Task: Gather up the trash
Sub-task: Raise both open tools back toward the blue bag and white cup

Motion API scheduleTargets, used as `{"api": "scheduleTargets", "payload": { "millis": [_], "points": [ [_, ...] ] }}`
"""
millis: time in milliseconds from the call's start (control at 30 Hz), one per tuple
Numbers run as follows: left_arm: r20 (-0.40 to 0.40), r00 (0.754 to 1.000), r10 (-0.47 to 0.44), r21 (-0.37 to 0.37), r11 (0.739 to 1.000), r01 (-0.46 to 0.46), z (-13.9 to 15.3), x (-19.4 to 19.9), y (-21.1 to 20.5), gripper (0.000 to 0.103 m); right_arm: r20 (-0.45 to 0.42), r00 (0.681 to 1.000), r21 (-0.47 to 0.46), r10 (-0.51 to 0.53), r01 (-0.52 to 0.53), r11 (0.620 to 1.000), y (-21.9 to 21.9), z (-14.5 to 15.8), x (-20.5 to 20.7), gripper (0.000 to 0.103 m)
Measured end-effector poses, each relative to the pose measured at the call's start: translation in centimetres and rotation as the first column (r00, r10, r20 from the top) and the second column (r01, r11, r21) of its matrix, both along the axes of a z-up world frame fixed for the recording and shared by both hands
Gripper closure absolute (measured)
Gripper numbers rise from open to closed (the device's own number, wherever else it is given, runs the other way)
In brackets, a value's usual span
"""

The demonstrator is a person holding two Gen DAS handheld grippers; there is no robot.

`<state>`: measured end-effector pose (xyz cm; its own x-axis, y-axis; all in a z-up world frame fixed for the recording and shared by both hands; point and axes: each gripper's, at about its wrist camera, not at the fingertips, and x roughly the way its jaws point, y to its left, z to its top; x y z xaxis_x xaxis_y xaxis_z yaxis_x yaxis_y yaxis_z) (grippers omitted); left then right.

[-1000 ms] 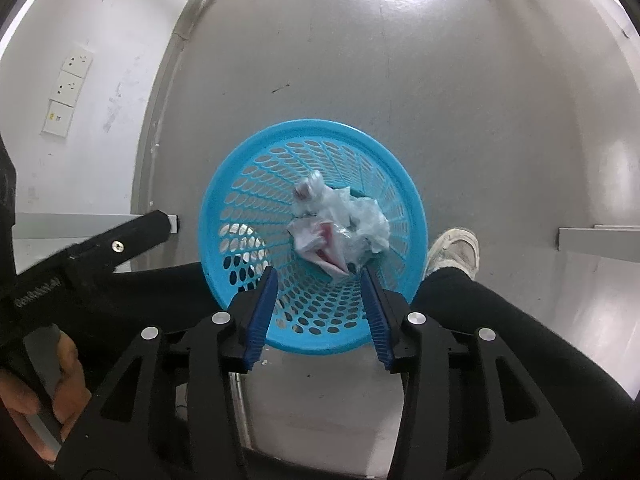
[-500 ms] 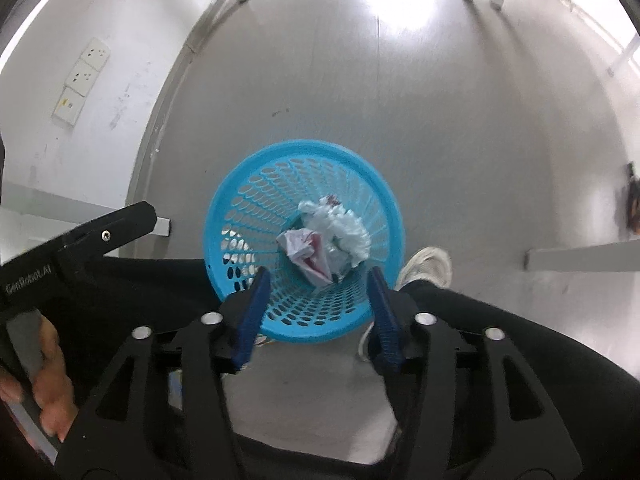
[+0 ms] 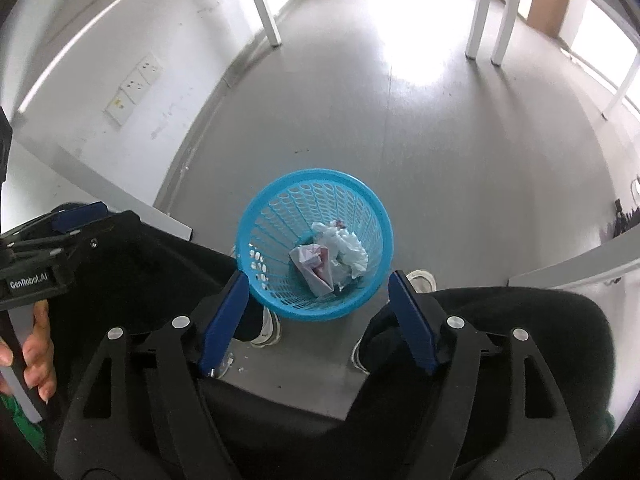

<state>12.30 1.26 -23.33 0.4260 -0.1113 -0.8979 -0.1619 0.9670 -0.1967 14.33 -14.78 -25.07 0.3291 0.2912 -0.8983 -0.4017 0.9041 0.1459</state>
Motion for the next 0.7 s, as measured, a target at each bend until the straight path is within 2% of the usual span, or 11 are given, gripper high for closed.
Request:
{"api": "scheduleTargets", "payload": {
  "millis": [167,300,367,467,567,700],
  "points": [
    [0.094,0.995,-0.024,0.003,1.0,0.024,2.7,-2.8,-0.7,0.01,0.102,0.995,0.009,0.009,-0.01,1.0,-0.7,3.1,-2.5,0.027],
    [0.188,0.981,-0.045,0.047,0.998,0.037,5.5,-5.0,-1.4,0.007,0.203,0.979,0.025,0.012,-0.018,1.0,-1.3,6.1,-4.3,0.024],
    [0.259,0.965,-0.039,0.063,0.998,0.023,7.5,-6.3,-1.5,0.006,0.256,0.967,0.04,0.01,-0.021,0.999,-1.8,7.8,-5.3,0.021],
    [0.32,0.946,-0.059,0.072,0.997,0.038,10.0,-7.7,-1.8,0.006,0.343,0.939,0.056,0.002,-0.023,0.998,-2.6,10.5,-6.4,0.017],
    [0.397,0.916,-0.051,0.097,0.995,0.014,12.7,-8.9,-1.8,0.006,0.434,0.901,0.04,0.004,-0.024,0.999,-2.7,13.2,-7.5,0.014],
    [0.456,0.888,-0.051,0.097,0.995,0.007,15.3,-9.5,-1.5,0.006,0.489,0.872,0.078,-0.015,-0.027,0.997,-3.1,16.4,-8.0,0.012]
  ]
}}
